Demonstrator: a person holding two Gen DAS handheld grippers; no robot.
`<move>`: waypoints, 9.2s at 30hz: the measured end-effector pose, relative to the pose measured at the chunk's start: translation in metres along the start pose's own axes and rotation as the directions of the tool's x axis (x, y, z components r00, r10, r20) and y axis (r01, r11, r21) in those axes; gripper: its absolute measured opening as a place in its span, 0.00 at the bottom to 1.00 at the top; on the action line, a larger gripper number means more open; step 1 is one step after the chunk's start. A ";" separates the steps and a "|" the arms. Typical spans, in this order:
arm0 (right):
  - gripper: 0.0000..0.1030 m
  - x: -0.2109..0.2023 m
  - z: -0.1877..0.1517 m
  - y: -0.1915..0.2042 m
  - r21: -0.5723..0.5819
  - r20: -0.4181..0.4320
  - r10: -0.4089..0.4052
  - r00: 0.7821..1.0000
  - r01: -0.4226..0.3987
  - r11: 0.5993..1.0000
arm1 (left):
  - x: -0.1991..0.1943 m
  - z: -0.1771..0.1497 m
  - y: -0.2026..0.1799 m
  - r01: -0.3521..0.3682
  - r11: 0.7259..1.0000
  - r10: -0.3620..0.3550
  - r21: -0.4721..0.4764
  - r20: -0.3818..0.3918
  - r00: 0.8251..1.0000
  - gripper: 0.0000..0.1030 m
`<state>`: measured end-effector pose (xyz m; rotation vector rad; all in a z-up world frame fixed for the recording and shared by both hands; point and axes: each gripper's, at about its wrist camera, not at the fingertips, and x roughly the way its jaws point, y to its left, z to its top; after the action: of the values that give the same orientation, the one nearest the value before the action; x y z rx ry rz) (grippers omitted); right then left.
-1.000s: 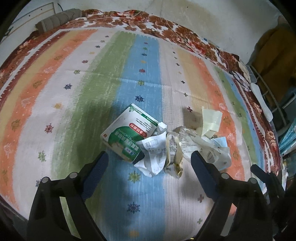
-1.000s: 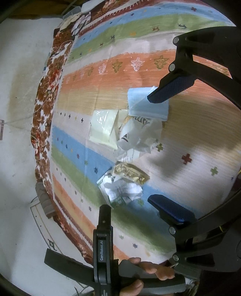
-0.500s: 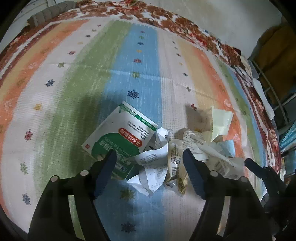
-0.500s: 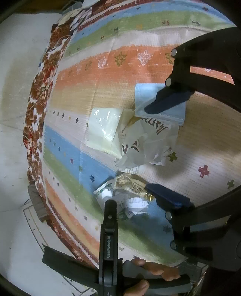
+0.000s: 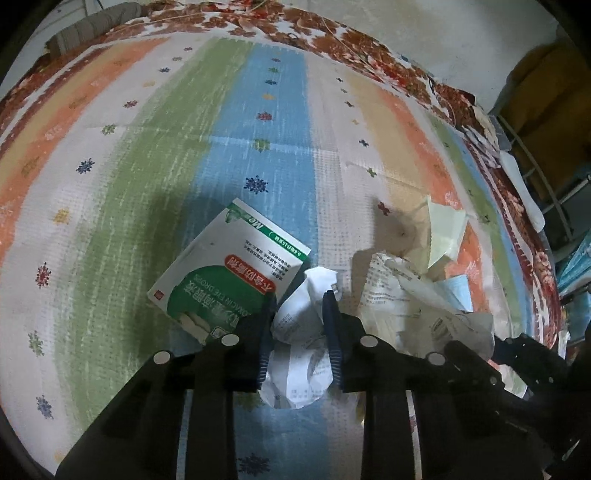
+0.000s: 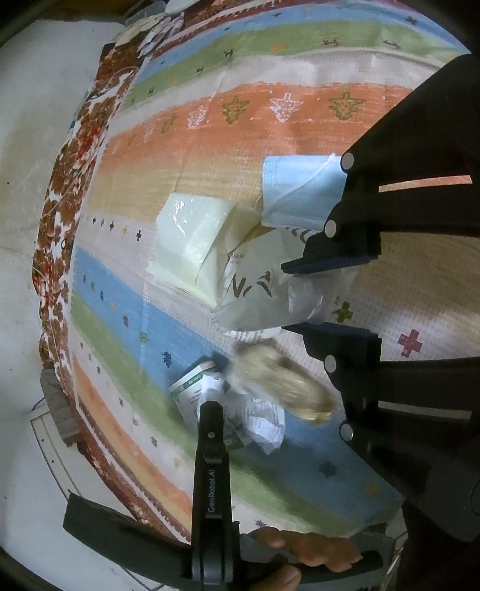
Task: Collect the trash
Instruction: 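Lift the receipt with the left tool while the right tool lifts the white bag, then carry both items over the bin and open the right tool, then the left tool, then reach the right tool to the blue face mask while the left tool reaches the yellow wrapper, then close the right tool on the blue mask while the left tool closes on the yellow wrapper, then lift the mask and the yellow wrapper with both tools and carry them over the bin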
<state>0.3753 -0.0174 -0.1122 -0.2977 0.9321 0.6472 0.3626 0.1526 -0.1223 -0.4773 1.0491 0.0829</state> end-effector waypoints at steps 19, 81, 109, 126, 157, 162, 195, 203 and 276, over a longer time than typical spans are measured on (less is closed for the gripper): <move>0.18 -0.030 -0.003 0.002 0.036 0.008 0.029 1.000 -0.029 0.999 | -0.033 0.000 -0.008 -0.003 0.999 0.004 -0.044 0.032 0.999 0.13; 0.18 -0.189 -0.069 0.034 0.105 0.144 0.103 0.984 -0.118 0.987 | -0.199 -0.107 -0.045 0.116 0.993 -0.111 -0.019 0.165 0.980 0.12; 0.18 -0.218 -0.157 0.068 0.084 0.064 0.094 0.994 -0.099 0.992 | -0.241 -0.202 -0.065 0.129 0.989 -0.140 0.072 0.174 0.975 0.12; 0.19 -0.185 -0.210 0.084 0.083 -0.142 0.050 0.989 -0.039 0.996 | -0.205 -0.255 -0.066 0.017 0.999 -0.019 0.045 0.037 0.999 0.12; 0.51 -0.151 -0.220 0.072 0.210 -0.260 0.117 0.958 -0.062 0.976 | -0.169 -0.253 -0.055 -0.053 0.998 0.050 -0.029 -0.086 0.995 0.52; 0.58 -0.157 -0.212 0.066 0.217 -0.219 0.108 0.970 -0.059 0.974 | -0.177 -0.243 -0.052 -0.058 0.998 0.056 -0.032 -0.041 0.998 0.62; 0.91 -0.137 -0.102 0.003 0.258 -0.120 0.031 0.992 0.001 0.966 | -0.138 -0.144 -0.061 -0.280 0.930 0.275 0.238 0.056 0.960 0.94; 0.91 -0.112 -0.079 -0.009 0.267 -0.116 0.020 0.993 0.011 0.964 | -0.098 -0.121 -0.049 -0.240 0.929 0.249 0.284 0.002 0.968 0.94; 0.03 -0.107 -0.055 0.026 0.096 -0.083 0.046 0.995 -0.038 0.995 | -0.108 -0.100 -0.049 -0.037 0.997 0.040 0.065 -0.056 0.998 0.10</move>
<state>0.2770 -0.0660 -0.0554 -0.2238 1.0498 0.6311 0.2413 0.0846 -0.0551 -0.4032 1.1137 0.0699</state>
